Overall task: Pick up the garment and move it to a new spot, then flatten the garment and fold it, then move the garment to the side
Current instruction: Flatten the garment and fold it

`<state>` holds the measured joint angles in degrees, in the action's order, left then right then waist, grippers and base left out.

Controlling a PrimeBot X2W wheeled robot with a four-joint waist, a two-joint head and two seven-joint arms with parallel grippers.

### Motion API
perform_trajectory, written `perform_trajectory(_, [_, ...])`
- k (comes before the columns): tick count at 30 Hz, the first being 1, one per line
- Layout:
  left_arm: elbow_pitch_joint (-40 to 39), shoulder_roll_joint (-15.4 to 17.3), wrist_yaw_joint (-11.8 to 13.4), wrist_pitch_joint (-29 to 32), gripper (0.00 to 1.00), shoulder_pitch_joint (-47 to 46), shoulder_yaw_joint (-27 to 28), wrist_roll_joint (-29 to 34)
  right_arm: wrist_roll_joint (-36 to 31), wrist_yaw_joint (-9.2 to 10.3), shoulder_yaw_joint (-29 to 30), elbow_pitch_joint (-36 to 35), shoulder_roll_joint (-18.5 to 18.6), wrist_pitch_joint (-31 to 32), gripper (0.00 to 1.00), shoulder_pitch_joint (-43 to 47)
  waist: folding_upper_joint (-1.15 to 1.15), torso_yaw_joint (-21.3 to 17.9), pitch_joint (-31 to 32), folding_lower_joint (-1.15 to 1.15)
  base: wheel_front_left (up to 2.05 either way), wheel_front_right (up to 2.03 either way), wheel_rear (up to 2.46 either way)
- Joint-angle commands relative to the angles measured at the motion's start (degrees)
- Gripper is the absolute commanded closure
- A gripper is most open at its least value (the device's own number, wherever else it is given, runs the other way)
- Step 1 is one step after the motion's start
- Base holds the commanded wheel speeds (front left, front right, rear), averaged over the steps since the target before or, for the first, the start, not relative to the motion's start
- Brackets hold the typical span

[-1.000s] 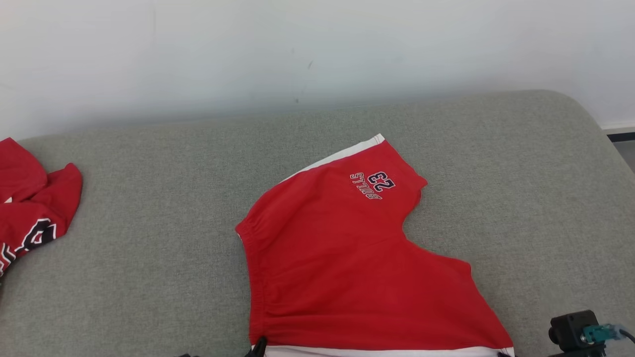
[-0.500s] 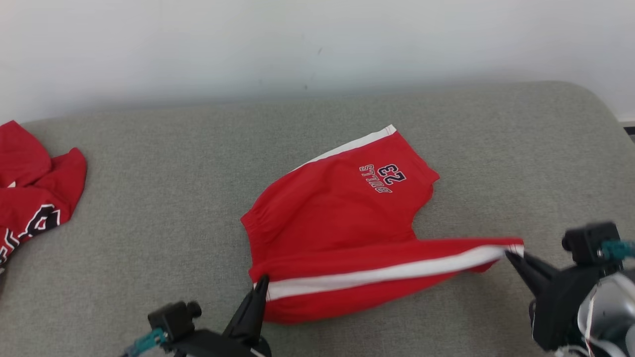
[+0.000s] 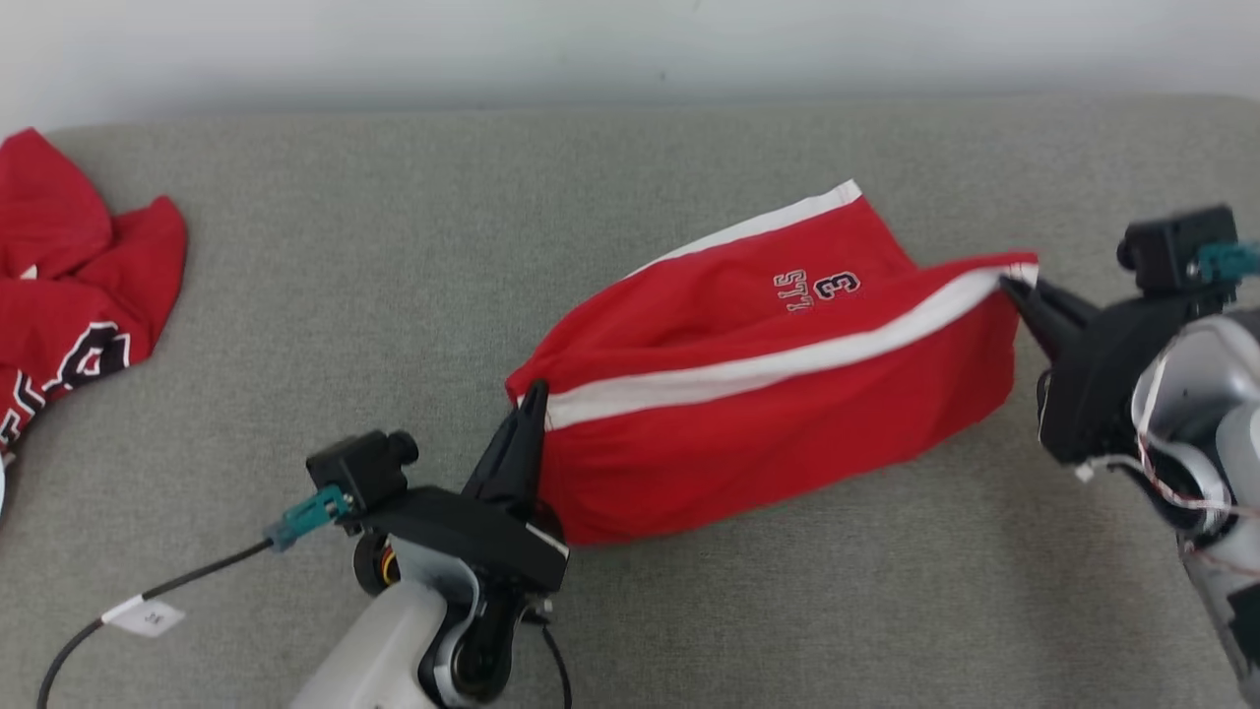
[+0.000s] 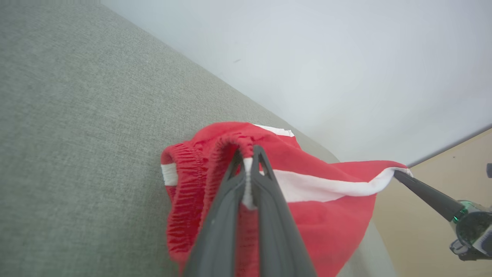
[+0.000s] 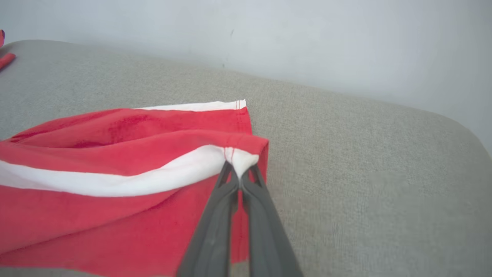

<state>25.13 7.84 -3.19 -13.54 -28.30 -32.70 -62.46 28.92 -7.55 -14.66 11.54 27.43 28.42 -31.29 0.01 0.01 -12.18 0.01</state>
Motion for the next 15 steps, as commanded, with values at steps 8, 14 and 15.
perform_trajectory(8, [2.1,-2.0,1.1,-0.7,1.00,-7.5,1.6,1.5,-1.0,0.14,-2.1,9.6,-1.9,-5.7,1.00,-11.6,-0.01,3.2,-8.1,-0.01,0.00,0.00,0.00])
perform_trajectory(14, [4.2,-3.4,2.3,-1.3,1.00,-11.8,2.9,2.4,-2.0,0.14,-3.1,16.4,-4.4,-9.3,1.00,-17.8,-0.01,4.2,-10.9,-0.01,0.00,0.00,0.00])
perform_trajectory(15, [4.7,-3.6,2.6,-1.4,1.00,-12.2,3.2,2.5,-2.1,0.14,-3.3,17.5,-4.8,-9.9,1.00,-18.6,-0.01,4.3,-11.3,-0.01,0.00,0.00,0.00])
